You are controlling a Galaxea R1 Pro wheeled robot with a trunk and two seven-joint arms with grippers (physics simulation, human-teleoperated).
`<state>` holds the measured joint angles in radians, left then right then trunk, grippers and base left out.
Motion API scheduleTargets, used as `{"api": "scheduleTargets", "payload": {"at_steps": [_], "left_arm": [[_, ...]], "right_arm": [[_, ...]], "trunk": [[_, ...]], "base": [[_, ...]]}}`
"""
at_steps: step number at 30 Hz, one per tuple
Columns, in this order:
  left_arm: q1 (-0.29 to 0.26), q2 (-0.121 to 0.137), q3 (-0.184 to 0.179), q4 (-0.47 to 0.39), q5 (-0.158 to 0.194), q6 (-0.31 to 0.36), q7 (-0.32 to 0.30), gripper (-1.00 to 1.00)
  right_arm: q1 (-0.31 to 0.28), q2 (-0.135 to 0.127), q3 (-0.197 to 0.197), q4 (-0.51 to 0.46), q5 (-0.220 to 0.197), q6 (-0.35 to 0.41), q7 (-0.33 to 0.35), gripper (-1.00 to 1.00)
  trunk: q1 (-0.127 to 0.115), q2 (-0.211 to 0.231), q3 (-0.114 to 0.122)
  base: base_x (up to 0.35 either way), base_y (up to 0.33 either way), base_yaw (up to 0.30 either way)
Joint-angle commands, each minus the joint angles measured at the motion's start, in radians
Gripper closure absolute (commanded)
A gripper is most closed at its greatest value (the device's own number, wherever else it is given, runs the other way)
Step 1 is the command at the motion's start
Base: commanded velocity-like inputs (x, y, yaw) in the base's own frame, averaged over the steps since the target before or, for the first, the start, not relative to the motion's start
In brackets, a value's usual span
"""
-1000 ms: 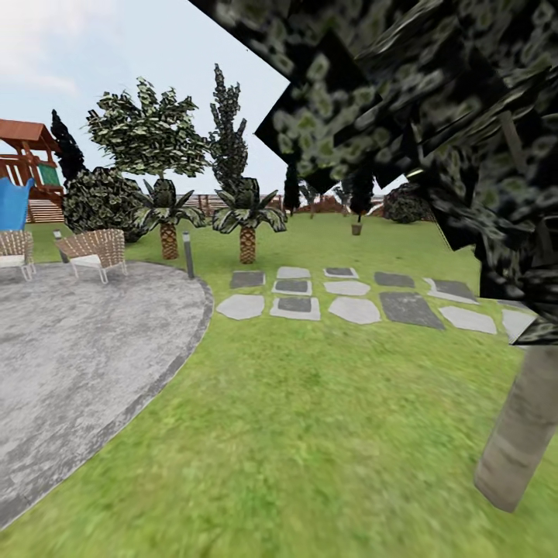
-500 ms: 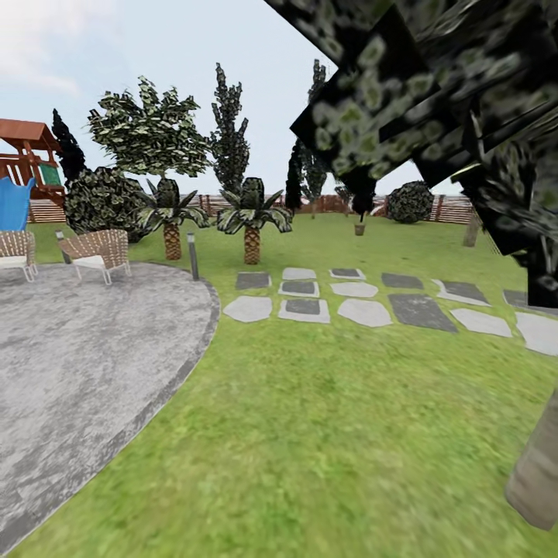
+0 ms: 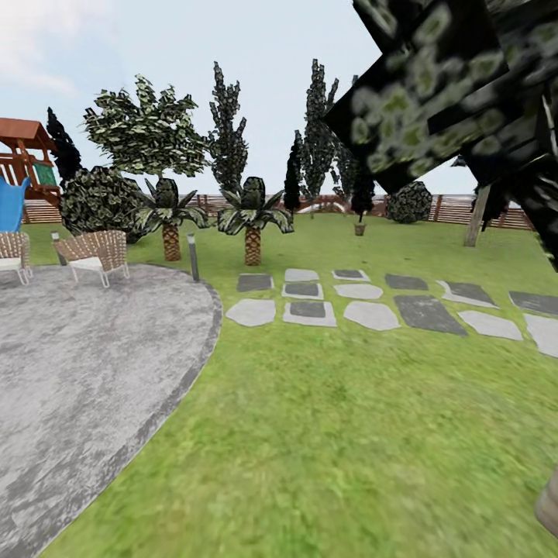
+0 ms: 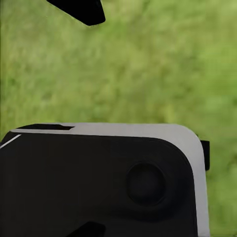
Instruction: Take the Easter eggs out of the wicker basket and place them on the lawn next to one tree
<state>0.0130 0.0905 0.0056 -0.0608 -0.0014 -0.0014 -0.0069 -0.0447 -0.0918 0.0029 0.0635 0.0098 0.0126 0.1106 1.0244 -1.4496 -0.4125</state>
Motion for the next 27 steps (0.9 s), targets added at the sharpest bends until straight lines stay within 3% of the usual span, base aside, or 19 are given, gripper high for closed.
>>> {"api": "scheduleTargets", "payload": {"at_steps": [1,15,27], "left_arm": [[0.001,0.000,0.001,-0.002,0.000,0.000,-0.001,-1.00],[0.001,0.000,0.001,-0.002,0.000,0.000,-0.001,-1.00],[0.001,0.000,0.001,-0.002,0.000,0.000,-0.001,-1.00]], "right_arm": [[-0.001,0.000,0.000,0.002,0.001,0.001,0.003,-1.00],[-0.001,0.000,0.002,0.002,0.001,0.001,0.003,-1.00],[-0.001,0.000,-0.001,0.002,-0.002,0.001,0.003,-1.00]], "trunk": [[0.001,0.000,-0.001],[0.001,0.000,-0.001],[0.001,0.000,-0.001]], "base": [[0.296,0.183,0.000],[0.297,0.182,-0.183],[0.298,0.182,-0.020]]}}
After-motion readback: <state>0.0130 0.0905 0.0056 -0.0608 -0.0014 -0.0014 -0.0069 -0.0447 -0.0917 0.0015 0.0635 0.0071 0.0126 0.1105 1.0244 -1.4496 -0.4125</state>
